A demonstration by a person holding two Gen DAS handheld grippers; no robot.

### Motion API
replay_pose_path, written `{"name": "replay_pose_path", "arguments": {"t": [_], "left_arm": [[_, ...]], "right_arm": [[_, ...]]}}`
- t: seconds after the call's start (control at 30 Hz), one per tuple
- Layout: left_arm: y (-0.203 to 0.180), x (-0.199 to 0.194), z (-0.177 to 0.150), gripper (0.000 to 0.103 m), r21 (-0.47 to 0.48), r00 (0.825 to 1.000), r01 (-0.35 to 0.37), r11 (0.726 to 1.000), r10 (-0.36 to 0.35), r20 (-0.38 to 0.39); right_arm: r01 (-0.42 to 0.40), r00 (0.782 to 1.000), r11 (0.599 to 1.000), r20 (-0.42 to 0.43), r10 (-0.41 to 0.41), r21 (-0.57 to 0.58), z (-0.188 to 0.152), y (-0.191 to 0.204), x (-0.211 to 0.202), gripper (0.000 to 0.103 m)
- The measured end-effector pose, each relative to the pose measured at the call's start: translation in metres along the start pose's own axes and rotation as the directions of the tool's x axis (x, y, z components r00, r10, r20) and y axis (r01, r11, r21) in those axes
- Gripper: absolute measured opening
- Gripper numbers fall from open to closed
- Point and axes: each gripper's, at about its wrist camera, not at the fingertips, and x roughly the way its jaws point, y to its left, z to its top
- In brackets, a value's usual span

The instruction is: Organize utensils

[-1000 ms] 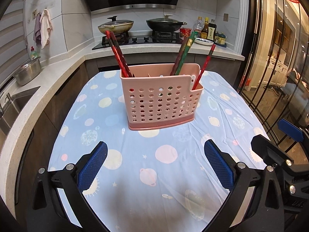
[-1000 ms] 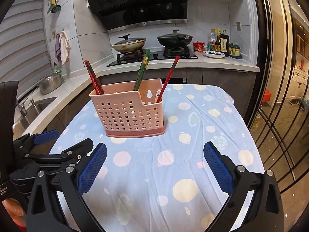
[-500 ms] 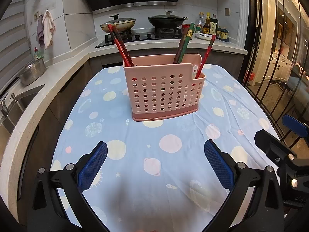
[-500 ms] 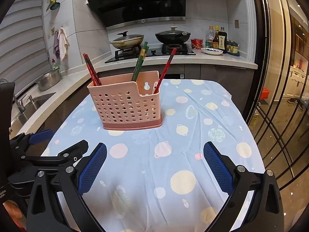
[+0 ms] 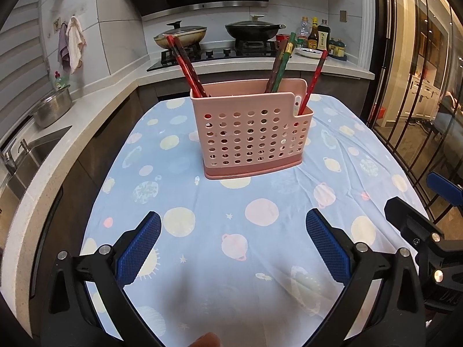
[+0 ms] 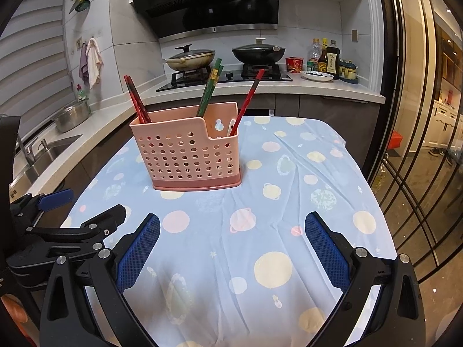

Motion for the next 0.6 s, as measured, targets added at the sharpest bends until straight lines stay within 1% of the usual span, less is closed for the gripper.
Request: {"name": "replay_pose_path", "arguments": {"t": [0.27,0.37,0.6], "left_arm": [[0.0014,-0.0007,0.0012,0.096,-0.016,1.0,-0.007,1.0,0.007,0.007],[0.0014,-0.0014,0.0018,0.096,-0.02,1.0,0.01,1.0,-0.009,0.006],[0.0006,-0.0007,0.0038,0.096,-0.015,1.0,0.003,1.0,-0.003,0.006]], "right_arm": [[0.004,1.0,1.0,-0.003,-0.004,-0.004,-0.0015,-0.0002,-0.0006,0.097],[0.004,1.0,1.0,-0.004,-0.004,-0.004,-0.0018,0.0,-0.0007,0.097],[0.003,1.0,1.0,-0.002,-0.003,-0.008,-0.0028,0.0,-0.002,0.097]]}}
